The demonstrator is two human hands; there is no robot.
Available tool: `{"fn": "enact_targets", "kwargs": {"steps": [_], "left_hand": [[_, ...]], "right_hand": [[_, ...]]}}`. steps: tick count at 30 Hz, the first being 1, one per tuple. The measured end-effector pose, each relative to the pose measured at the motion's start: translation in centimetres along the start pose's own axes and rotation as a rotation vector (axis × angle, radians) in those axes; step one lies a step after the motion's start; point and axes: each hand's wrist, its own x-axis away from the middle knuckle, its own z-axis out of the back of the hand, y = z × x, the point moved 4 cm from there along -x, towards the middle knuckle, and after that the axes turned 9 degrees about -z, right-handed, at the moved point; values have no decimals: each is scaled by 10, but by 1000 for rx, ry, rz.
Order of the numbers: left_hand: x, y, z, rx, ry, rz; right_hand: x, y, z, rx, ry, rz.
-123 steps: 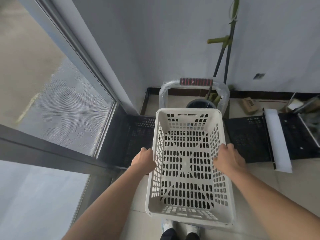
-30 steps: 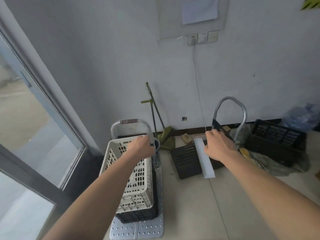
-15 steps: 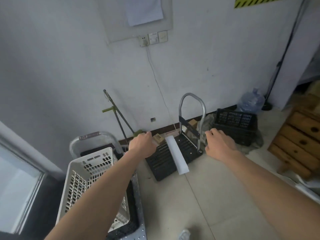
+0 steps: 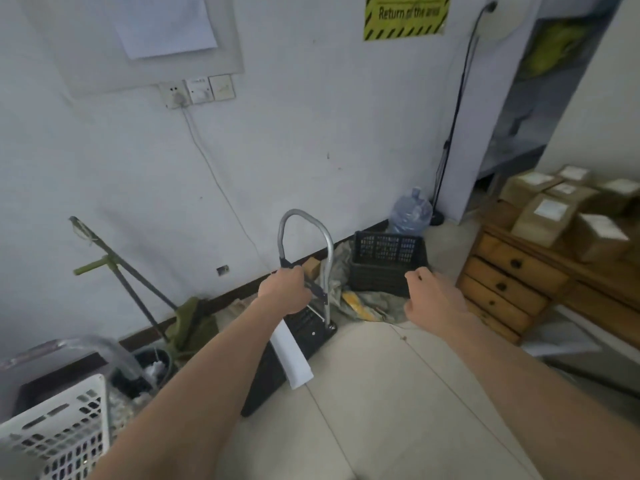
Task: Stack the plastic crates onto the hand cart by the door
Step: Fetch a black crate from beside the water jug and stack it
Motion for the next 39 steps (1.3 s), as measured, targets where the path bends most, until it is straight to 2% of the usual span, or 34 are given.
{"fn": "enact_targets", "kwargs": {"steps": [7,20,27,34,39], "left_hand": [[-77,-1,-12,45,-17,-37],[-150,-3,7,-9,-5,-48],[-206,6,19,-47,2,5],[-295,53,15,-77,-65,1],[-365,105,16,-69,-97,-30]], "right_hand": [[-74,16,-7,25,-16,-16],[-168,27,-20,-9,-2,-3],[-228,51,-29,-58,18,15],[-308,106,-35,-112,9,-1],[-366,171,-47,-168,-69,-38]]}}
